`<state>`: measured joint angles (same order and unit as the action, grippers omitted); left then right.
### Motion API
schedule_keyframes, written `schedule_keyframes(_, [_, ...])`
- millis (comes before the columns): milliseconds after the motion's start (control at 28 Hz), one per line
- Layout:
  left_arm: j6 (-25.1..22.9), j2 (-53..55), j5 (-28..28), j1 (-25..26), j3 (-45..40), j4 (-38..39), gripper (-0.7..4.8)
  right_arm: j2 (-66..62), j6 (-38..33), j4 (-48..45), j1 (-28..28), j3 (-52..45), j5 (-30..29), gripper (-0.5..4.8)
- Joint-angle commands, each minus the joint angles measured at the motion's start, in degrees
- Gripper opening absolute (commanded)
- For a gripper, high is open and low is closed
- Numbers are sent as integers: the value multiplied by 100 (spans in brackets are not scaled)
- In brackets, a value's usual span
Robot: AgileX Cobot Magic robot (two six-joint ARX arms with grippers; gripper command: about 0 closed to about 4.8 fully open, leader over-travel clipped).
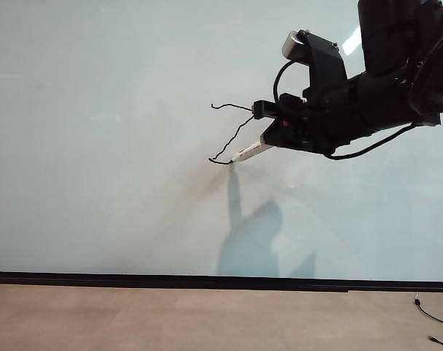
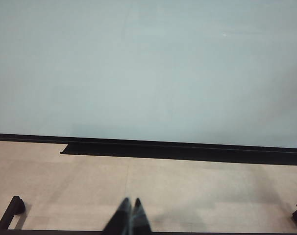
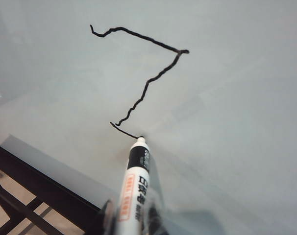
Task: Pick up the pen on the shelf to the right of the whiteboard and write the letter Z.
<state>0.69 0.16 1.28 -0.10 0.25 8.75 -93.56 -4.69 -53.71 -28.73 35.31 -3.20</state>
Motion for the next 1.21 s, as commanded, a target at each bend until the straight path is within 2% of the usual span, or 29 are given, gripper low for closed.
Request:
schedule_keyframes(36, [-24,2,2,0,13,-63,-5,83,-7,-138,44,26,179,-6])
schedule_keyframes(929, [-24,2,2,0,13,-66,-4,509,-4,-332,317,-538,304,-6])
schedule_keyframes(1143, [-24,2,2,0,13,-63,-5,691,-13,-376,254,-629,-389,-6])
schedule_keyframes(1214, [-24,2,2,0,13,-63,-5,1019,55,-363,120,-826,-437,-6])
